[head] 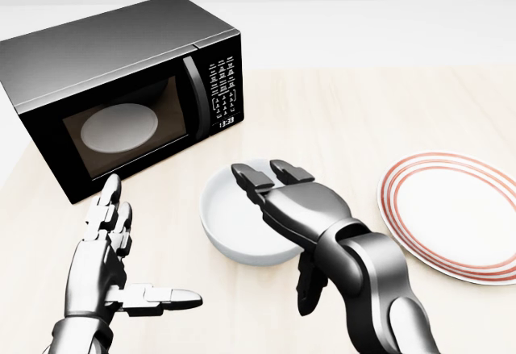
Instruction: Pick up the white bowl and put it on the plate.
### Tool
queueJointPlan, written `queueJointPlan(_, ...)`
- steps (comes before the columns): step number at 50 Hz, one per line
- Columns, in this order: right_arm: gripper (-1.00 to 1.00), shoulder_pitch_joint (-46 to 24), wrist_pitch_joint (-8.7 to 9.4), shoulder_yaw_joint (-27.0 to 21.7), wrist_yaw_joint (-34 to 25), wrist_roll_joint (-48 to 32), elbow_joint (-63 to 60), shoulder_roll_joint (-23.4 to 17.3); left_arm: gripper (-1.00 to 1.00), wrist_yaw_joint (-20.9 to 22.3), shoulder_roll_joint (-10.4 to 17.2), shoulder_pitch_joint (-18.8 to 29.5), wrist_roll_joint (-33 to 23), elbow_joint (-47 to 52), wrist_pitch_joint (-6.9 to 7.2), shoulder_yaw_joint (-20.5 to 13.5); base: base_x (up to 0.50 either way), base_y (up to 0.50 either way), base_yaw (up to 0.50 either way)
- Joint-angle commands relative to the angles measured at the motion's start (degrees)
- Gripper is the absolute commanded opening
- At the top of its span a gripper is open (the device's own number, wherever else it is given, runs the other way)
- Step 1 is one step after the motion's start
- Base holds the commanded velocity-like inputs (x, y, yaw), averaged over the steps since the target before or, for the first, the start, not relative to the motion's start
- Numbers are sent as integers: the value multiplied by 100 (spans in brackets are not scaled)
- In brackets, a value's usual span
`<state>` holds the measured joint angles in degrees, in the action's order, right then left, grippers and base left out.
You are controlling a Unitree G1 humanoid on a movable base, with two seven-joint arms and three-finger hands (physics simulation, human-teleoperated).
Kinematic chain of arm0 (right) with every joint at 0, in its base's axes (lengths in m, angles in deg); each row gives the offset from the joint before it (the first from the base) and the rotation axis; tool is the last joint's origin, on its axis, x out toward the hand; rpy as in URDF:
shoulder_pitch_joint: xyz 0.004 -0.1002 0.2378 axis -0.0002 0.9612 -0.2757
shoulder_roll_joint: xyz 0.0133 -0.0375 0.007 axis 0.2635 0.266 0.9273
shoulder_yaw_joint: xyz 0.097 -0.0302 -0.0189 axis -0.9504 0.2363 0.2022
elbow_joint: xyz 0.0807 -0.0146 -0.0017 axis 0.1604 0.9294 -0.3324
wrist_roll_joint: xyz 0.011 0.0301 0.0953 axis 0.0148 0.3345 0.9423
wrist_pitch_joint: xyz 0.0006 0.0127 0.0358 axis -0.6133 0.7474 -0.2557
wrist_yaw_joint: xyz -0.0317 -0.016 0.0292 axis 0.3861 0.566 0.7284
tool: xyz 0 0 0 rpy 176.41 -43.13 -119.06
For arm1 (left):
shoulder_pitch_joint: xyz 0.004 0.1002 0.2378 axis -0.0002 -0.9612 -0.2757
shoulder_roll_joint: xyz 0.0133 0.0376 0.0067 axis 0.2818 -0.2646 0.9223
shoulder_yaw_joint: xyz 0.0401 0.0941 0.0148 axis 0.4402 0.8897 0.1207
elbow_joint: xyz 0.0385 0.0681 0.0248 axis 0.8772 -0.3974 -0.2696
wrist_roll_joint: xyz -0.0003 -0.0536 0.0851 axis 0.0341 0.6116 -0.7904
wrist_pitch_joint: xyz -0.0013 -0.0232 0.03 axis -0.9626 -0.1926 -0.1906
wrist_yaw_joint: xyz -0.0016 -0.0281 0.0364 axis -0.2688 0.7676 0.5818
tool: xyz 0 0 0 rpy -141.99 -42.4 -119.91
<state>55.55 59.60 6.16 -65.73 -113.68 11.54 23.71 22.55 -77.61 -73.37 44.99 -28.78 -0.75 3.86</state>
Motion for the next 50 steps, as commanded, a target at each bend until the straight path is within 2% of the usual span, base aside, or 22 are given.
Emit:
queueJointPlan(1, 100, 16, -19, 40, 0, -80, 237, 9, 100, 5, -2, -12, -10, 26, 7, 6, 0, 0, 0)
queueJointPlan(10, 100, -45, -14, 8, 0, -78, 323, 2, 100, -3, -4, -12, -2, 53, 45, 3, 0, 0, 0)
queueJointPlan(14, 100, -23, -31, -6, 0, -66, 366, -23, 100, -5, -4, 9, 8, -16, 6, -8, 0, 0, 0)
queueJointPlan(21, 100, -91, -35, -52, 0, -34, 508, -68, 100, -17, -2, 13, 20, 36, 76, -9, 0, 0, 0)
queueJointPlan(28, 100, -107, -48, -64, 0, -42, 667, -104, 100, -17, 5, 45, 30, -52, 24, -20, 0, 0, 0)
queueJointPlan(50, 100, -17, -152, -32, 0, -78, 1054, -121, 100, -4, 3, 25, 1, -12, 21, -1, 0, 0, 0)
